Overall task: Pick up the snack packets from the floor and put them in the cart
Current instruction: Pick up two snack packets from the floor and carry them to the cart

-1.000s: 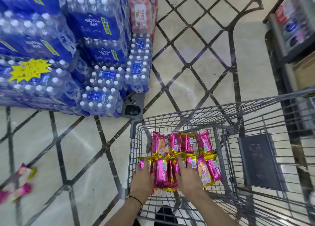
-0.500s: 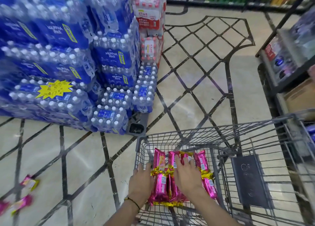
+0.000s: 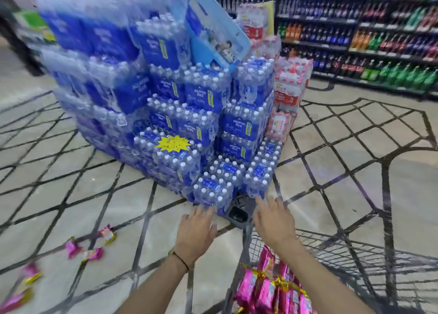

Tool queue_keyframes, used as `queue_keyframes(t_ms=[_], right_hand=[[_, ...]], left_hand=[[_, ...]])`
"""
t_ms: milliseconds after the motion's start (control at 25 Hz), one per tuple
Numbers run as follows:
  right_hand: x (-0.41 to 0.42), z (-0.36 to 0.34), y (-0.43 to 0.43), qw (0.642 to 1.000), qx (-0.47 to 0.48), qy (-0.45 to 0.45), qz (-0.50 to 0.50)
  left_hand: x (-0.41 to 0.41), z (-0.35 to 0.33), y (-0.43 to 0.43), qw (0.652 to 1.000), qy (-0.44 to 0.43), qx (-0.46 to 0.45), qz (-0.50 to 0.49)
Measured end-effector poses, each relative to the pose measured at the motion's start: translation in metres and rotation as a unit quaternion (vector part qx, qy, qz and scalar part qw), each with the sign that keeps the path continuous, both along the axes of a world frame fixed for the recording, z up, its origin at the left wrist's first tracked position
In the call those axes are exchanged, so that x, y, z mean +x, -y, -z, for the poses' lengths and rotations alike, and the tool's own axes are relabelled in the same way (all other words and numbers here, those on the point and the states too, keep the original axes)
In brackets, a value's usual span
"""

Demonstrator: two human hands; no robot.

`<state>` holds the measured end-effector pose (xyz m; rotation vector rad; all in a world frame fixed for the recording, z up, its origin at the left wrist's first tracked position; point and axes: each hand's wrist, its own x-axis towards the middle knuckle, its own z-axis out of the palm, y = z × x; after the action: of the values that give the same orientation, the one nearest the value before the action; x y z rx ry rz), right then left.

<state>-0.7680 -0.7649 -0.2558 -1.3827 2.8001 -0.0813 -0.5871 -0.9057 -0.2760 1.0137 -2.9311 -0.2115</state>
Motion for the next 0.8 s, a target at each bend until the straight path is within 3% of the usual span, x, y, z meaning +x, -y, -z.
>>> queue_keyframes(t_ms=[240, 440, 800], right_hand=[[0.137, -0.038, 0.106, 0.990, -0.006, -0.032, -0.136], [0.303, -0.054, 0.178, 0.965, -0.032, -0.051, -0.255], [0.552, -0.056, 0.256, 0.904, -0.027, -0.038, -0.426]], left_hand=[[0.147, -0.041, 0.053, 0.991, -0.047, -0.038, -0.121], [0.319, -0.053, 0.085, 0.968, -0.075, -0.067, -0.230], [0.607, -0.055, 0.089, 0.913, -0.010, -0.060, -0.404]])
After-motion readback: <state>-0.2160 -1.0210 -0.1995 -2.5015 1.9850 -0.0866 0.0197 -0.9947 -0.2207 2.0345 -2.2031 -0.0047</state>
